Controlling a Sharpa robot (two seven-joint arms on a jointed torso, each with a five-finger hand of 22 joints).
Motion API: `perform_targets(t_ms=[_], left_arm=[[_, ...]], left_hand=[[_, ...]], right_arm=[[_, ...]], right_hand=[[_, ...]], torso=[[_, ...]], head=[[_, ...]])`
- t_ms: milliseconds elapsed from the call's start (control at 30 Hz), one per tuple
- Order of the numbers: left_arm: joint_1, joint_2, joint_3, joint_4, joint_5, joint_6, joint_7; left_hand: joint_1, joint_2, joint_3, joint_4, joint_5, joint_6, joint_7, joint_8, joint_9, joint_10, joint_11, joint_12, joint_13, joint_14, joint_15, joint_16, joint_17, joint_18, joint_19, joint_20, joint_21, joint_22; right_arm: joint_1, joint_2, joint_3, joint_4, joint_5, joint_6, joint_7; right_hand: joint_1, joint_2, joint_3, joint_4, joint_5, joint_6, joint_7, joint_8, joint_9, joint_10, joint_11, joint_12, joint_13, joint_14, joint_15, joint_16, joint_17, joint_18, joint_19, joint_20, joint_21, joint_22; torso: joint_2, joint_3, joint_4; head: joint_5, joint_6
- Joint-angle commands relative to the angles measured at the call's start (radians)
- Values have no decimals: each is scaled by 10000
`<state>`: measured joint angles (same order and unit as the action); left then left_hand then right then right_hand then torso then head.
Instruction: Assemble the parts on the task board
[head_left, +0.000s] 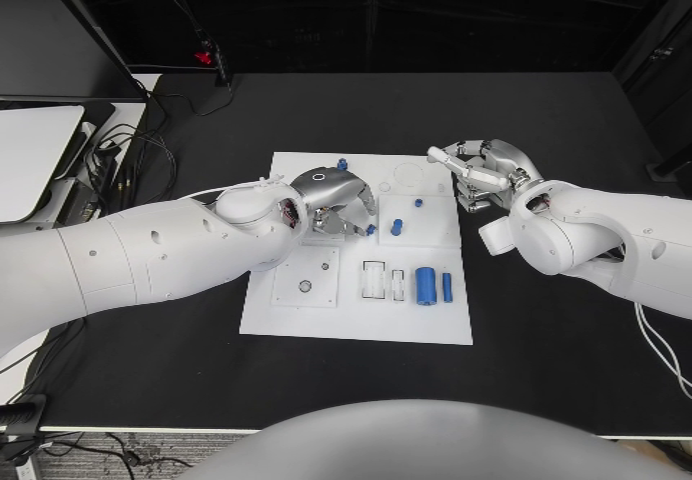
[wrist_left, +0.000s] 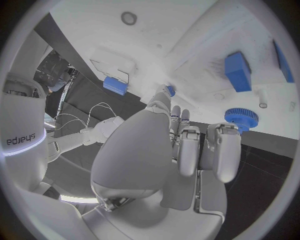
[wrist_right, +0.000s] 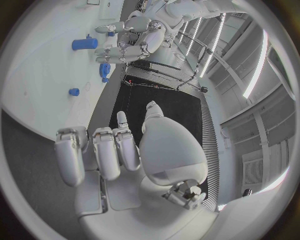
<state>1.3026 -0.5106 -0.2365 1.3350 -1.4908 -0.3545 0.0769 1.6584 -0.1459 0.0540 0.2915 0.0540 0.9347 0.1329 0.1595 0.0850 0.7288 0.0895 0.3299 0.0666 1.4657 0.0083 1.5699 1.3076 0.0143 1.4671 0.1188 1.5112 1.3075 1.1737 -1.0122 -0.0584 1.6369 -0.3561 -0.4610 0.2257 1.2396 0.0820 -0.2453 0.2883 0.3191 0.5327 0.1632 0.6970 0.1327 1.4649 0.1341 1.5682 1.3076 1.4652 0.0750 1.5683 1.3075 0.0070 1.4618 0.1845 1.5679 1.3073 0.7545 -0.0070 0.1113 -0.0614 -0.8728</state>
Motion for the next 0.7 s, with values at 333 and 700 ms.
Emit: perform_targets(t_ms=[333, 700], left_arm=[[-40, 37, 10, -67, -58, 319, -167], [-77, 175, 10, -213, -57, 370, -214]], left_hand=[[43, -181, 160, 14, 127, 115, 79, -16, 13, -355, 68, 159, 17, 969, -21, -78, 2414, 72, 429, -50, -60, 2328], [68, -68, 327, 3, 232, 292, 84, 57, 59, -416, 87, 330, 37, 975, -4, -73, 2427, 76, 423, -36, -79, 2325]], right_arm=[[10, 3, 4, 21, -27, 49, 6], [10, -12, 4, 37, -27, 48, -7]], right_hand=[[37, 76, -27, -8, 61, -22, 463, 40, -11, 1059, 31, 26, 2632, 1056, 38, 25, 2633, -70, 1090, 38, 29, 2635], [55, 87, -28, -2, 65, -18, 461, 51, -19, 1059, 30, 26, 2632, 1056, 36, 25, 2633, -70, 1090, 37, 29, 2635]], torso=[[-2, 4, 8], [5, -1, -4]], head=[[-9, 2], [-29, 2]])
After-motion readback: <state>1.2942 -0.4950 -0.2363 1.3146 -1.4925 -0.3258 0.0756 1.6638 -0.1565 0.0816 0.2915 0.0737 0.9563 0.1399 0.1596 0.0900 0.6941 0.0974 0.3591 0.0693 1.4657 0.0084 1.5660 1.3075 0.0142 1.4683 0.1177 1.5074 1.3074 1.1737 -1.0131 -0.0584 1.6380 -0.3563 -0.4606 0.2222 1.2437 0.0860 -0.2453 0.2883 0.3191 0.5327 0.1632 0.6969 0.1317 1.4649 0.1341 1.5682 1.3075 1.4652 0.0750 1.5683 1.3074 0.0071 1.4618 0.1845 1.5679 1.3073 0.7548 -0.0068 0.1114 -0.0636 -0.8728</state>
